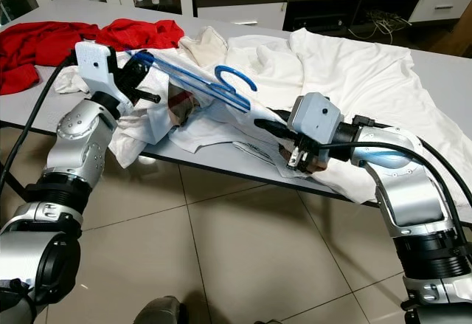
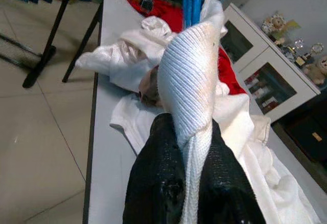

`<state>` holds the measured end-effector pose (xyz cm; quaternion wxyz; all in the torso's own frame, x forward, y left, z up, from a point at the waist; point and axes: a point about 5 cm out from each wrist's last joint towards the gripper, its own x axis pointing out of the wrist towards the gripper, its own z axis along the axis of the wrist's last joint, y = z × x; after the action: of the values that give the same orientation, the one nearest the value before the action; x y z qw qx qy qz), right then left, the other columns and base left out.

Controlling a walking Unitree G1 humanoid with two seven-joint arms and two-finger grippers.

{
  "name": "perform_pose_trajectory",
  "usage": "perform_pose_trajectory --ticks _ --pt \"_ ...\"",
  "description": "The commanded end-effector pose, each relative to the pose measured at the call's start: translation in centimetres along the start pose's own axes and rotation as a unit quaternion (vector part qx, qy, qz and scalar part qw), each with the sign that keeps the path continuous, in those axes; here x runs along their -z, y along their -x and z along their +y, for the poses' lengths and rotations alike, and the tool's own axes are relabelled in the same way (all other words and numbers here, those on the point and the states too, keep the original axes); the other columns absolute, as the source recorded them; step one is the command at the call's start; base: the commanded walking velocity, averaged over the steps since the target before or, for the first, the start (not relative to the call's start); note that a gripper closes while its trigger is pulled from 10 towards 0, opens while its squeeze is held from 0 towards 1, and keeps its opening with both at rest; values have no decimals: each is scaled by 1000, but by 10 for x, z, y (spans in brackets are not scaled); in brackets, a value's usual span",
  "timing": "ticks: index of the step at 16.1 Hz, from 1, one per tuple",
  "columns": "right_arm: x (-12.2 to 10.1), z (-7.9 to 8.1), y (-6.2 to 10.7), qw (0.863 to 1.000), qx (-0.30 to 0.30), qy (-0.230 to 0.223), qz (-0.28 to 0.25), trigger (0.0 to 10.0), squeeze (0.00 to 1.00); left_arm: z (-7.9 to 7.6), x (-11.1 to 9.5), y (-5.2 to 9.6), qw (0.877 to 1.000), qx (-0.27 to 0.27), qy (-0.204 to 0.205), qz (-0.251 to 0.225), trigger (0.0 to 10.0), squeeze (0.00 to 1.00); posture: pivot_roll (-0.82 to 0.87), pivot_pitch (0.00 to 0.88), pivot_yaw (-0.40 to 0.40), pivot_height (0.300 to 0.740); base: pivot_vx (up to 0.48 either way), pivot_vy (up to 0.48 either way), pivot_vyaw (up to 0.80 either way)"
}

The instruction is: Hang hanger

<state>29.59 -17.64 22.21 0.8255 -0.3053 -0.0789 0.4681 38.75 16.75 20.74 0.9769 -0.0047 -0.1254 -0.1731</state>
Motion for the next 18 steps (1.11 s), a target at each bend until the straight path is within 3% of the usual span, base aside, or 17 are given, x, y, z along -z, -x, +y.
perform_pose_trajectory --ticks 1,10,18 --pt "2 -2 5 1000 -2 14 16 0 0 10 -12 -2 1000 -14 -5 -16 0 0 167 1 24 740 0 0 0" --pt "21 -25 9 987 46 69 137 0 0 1 -13 -4 999 21 -49 -9 0 0 165 4 18 740 0 0 0" --pt "20 -30 -8 974 45 109 194 0 0 -35 -22 -14 982 110 -155 -8 0 0 168 1 21 740 0 0 0"
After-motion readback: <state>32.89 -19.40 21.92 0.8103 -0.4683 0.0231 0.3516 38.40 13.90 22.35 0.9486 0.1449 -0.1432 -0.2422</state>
